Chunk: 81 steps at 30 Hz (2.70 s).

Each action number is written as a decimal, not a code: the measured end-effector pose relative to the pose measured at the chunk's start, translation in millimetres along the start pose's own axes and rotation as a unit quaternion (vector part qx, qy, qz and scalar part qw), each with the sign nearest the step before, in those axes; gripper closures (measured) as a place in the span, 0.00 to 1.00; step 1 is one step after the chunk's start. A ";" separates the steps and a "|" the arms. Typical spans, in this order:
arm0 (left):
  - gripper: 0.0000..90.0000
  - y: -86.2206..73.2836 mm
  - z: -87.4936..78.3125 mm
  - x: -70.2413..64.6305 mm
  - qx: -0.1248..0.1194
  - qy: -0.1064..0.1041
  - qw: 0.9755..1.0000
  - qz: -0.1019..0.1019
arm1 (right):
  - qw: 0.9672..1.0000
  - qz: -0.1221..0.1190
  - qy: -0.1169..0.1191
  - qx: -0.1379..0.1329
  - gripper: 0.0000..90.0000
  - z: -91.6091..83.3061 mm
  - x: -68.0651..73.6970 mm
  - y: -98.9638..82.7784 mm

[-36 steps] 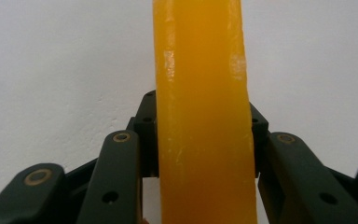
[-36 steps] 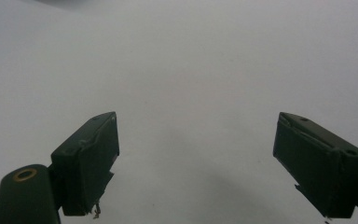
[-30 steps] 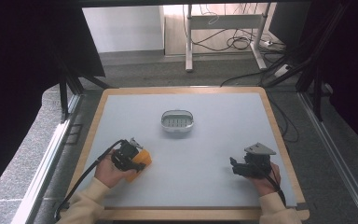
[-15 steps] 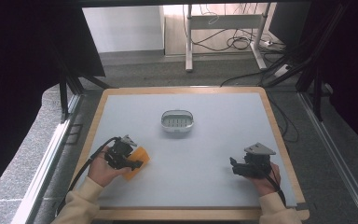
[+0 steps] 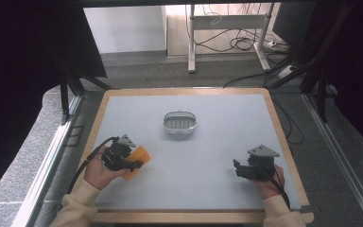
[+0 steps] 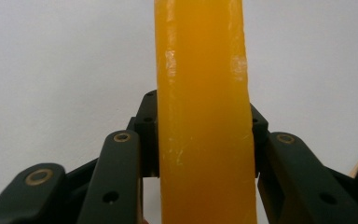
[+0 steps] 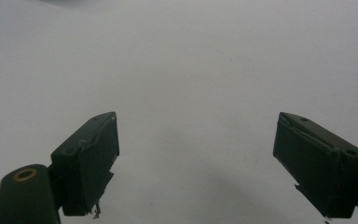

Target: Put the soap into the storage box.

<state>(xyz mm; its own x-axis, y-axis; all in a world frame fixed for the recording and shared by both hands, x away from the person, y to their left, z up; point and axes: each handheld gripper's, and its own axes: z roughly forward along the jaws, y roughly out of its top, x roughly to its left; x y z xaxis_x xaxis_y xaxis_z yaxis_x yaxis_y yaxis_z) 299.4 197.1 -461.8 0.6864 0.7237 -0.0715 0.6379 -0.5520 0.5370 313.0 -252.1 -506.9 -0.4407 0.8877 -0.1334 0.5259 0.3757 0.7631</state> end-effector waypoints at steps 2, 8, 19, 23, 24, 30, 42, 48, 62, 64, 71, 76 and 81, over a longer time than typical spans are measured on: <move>0.69 0.0 -1.2 0.2 -0.002 -0.001 1.000 0.000 | 1.000 0.000 0.000 0.000 0.16 0.0 0.0 0.0; 0.69 0.0 -3.4 0.9 -0.003 -0.002 1.000 0.002 | 1.000 0.000 0.000 0.000 0.16 0.2 0.0 -0.1; 0.69 2.2 -7.8 1.6 -0.013 -0.006 1.000 0.010 | 1.000 0.005 -0.002 0.001 0.16 -0.4 0.3 0.1; 0.69 5.5 -8.3 -0.2 -0.016 -0.011 1.000 0.011 | 1.000 0.003 0.003 -0.002 0.16 -0.8 1.0 0.8; 0.69 6.8 -8.2 -0.6 -0.015 -0.011 1.000 0.013 | 1.000 0.002 0.003 -0.003 0.16 -0.9 0.9 0.8; 0.69 16.2 -7.4 -0.6 -0.017 -0.021 1.000 0.016 | 1.000 0.004 0.004 -0.011 0.17 -2.5 1.3 1.9; 0.69 28.2 -13.8 5.4 -0.034 -0.013 0.999 0.014 | 1.000 -0.005 0.016 -0.011 0.17 0.3 3.4 2.5; 0.69 31.5 -15.6 5.5 -0.039 -0.013 0.999 0.020 | 1.000 -0.006 0.013 -0.008 0.17 0.7 4.1 2.1; 0.69 49.3 -22.9 9.4 -0.053 -0.012 0.998 0.037 | 1.000 -0.008 0.010 -0.005 0.17 1.4 3.7 0.9; 0.69 51.7 -22.6 9.5 -0.052 -0.011 0.998 0.038 | 1.000 -0.007 0.009 -0.005 0.17 1.5 3.2 0.8; 0.69 58.4 -21.8 11.8 -0.052 -0.012 0.998 0.038 | 1.000 -0.009 0.009 -0.005 0.17 1.5 3.3 0.7; 0.69 60.8 -22.7 14.4 -0.057 -0.013 0.998 0.035 | 1.000 -0.007 0.009 -0.002 0.17 2.4 3.5 0.4; 0.69 64.2 -23.9 16.3 -0.054 -0.014 0.998 0.037 | 1.000 -0.006 0.008 -0.001 0.17 2.9 3.9 0.0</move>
<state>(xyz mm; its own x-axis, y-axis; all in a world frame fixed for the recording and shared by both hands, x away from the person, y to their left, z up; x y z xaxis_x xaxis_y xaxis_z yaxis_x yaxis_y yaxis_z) 343.2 183.4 -408.3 0.7409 0.6697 -0.0506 0.5446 -0.5550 0.6288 313.4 -247.9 -509.4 -0.4591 0.8784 -0.1330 0.5191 0.3867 0.7622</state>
